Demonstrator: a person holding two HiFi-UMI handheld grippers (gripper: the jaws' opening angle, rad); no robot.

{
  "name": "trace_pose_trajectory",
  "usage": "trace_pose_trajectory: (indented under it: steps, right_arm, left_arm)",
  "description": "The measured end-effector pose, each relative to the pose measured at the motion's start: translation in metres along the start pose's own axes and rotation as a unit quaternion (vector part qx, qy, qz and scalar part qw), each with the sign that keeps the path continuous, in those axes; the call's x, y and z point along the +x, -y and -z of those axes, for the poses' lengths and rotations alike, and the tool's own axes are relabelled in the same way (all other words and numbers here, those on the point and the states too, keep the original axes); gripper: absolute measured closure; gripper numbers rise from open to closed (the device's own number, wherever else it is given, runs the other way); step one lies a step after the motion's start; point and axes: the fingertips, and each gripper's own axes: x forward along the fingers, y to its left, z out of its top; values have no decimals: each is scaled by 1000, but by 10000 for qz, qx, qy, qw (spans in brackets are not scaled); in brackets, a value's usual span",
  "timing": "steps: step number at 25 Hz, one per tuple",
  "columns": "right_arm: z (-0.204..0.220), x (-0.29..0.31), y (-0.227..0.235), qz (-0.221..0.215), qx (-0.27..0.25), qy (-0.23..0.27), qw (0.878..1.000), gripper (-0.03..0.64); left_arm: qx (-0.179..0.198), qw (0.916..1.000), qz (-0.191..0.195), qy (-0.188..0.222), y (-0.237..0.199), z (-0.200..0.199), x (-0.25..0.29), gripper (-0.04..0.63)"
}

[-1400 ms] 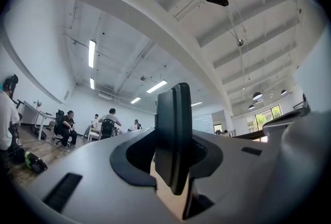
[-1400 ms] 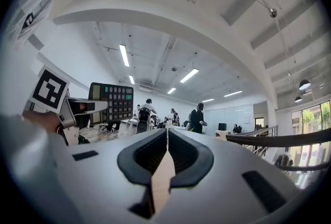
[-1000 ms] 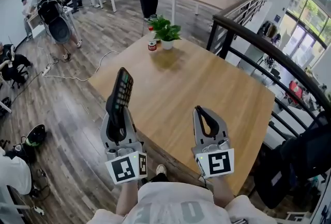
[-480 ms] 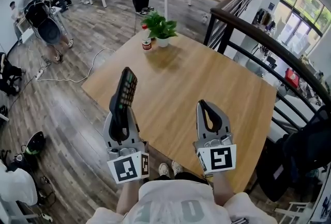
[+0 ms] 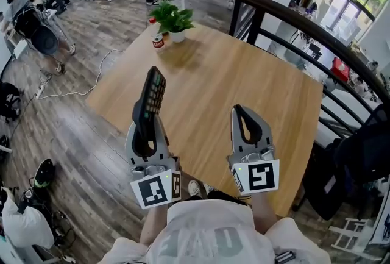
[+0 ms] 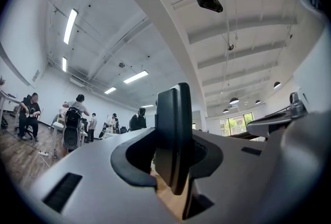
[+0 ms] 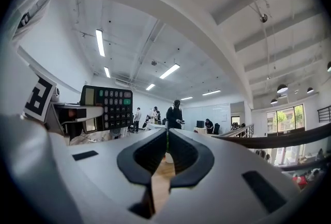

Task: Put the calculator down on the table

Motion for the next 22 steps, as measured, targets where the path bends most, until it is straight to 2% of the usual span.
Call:
trace_pose_trajectory:
  steps: [3,5,8,10,11,12,13,14,15,16,17,19,22]
  right_arm:
    - [5,-3,9,112,57,-75,9999,594]
    - [9,-5,16,180,99,-131,9997,595]
    - [15,-9,30,212,-15,-189,9996,594]
    - [21,-11,37,234,-50,-268,9994,594]
    - [26,-13,40,259,-30,-331,9991,595]
    - [31,-14,43,298,10,-398,9988,594]
    - [36,-14,46,349,61,-461,9983,594]
    - [41,-15,50,398,96,-523,9978,594]
    - [47,-17,54,434,102,-591,9973,594]
    - [54,-21,56,468,110,-668,9966,594]
    - [61,-26,58,514,150,-751,9957,594]
    - [74,-35,58,617,283,-926,9934,594]
    - [88,-41,62,715,481,-1069,9905,594]
  left_arm:
    - [-8,9999,125,-63,6,4,8,474]
    - [74,9993,365,-85,13,4,17,474]
    - [139,9916,1248,-314,30,0,45,474]
    - [287,9765,2021,-692,41,1,70,474]
    - [470,9649,2414,-919,48,2,83,474]
    - [710,9498,2820,-1153,55,6,94,474]
    - [980,9307,3240,-1390,64,11,104,474]
    - [1256,9070,3670,-1639,74,19,113,474]
    - [1521,8788,4096,-1918,84,30,120,474]
    - [1770,8464,4499,-2233,94,44,123,474]
    - [2009,8106,4864,-2568,103,60,125,474]
    - [2460,7338,5450,-3223,114,96,123,474]
    - [2908,6183,6079,-4045,124,147,117,474]
